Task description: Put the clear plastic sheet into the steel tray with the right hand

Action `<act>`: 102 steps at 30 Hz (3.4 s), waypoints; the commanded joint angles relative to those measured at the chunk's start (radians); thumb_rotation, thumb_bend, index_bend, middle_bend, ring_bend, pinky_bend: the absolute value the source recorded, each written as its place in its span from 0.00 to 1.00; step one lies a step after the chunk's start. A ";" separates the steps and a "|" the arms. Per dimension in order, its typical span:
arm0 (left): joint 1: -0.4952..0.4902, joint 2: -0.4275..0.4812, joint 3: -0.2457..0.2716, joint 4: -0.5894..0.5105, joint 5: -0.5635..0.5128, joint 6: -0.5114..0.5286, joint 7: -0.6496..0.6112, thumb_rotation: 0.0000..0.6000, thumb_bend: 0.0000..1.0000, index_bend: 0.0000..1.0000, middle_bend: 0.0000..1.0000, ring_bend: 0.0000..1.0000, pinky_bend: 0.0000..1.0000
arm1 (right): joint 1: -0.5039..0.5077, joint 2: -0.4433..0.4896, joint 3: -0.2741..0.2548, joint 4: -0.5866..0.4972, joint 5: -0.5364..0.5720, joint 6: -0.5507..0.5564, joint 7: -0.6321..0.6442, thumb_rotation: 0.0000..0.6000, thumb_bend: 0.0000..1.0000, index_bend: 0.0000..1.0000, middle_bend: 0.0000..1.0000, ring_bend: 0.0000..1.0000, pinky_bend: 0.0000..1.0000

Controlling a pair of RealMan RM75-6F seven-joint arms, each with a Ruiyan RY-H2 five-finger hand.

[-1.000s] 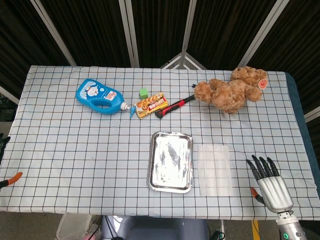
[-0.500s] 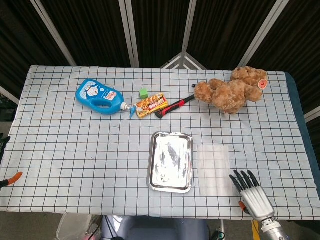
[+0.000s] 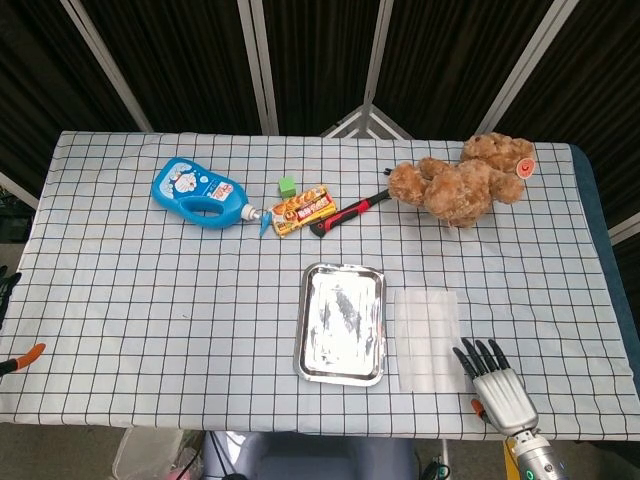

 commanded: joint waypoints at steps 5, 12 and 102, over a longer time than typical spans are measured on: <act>-0.001 0.000 0.000 0.001 0.002 0.000 0.000 1.00 0.00 0.00 0.00 0.00 0.00 | 0.005 -0.018 0.012 0.018 0.013 -0.002 0.000 1.00 0.35 0.00 0.00 0.00 0.00; 0.000 0.000 -0.002 0.000 -0.003 -0.001 0.001 1.00 0.00 0.00 0.00 0.00 0.00 | 0.012 -0.039 0.018 0.027 0.017 -0.004 0.003 1.00 0.36 0.00 0.00 0.00 0.00; -0.007 0.006 -0.005 -0.008 -0.023 -0.024 -0.012 1.00 0.00 0.00 0.00 0.00 0.00 | 0.298 -0.130 0.097 -0.107 -0.274 0.075 0.255 1.00 0.47 0.70 0.20 0.00 0.00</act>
